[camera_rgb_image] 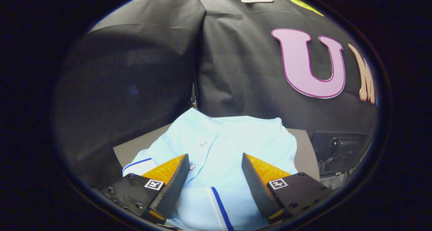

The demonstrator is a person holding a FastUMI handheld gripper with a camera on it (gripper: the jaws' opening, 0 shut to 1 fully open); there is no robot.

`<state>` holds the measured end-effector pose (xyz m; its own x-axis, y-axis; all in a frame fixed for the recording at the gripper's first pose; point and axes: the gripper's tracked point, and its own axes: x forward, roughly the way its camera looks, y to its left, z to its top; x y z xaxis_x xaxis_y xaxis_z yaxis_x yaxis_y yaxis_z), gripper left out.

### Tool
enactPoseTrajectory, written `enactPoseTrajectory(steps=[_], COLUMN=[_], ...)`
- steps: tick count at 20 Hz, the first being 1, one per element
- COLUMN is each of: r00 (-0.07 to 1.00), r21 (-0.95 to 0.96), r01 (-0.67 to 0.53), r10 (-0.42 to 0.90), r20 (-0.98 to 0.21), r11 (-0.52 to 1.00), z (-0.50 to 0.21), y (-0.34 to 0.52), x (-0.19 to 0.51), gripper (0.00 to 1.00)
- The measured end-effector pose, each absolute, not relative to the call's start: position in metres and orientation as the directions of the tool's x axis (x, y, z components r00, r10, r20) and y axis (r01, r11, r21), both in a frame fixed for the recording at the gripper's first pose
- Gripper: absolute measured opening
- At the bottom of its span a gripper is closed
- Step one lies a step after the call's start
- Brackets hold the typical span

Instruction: Put the clothes into the washing machine and then close the washing machine lid.

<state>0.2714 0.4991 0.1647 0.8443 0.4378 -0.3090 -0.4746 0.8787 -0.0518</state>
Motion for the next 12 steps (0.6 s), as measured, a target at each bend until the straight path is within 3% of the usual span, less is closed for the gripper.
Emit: enactPoseTrajectory(steps=[1, 4, 8, 10, 11, 12], r00=[0.835, 0.816, 0.835, 0.849, 0.851, 0.854], r21=[-0.055, -0.051, -0.040, -0.051, -0.058, -0.058], r01=[-0.492, -0.536, -0.509, -0.496, -0.495, -0.492], r10=[0.454, 0.501, 0.482, 0.472, 0.470, 0.469], r20=[-0.311, -0.289, -0.266, -0.236, -0.234, -0.225], r11=[0.869, 0.843, 0.860, 0.867, 0.867, 0.868], z=[0.164, 0.164, 0.162, 0.169, 0.174, 0.177], y=[0.504, 0.518, 0.521, 0.517, 0.512, 0.512], x=[0.272, 0.264, 0.260, 0.265, 0.259, 0.262], gripper=[0.96, 0.64, 0.22, 0.22, 0.08, 0.08])
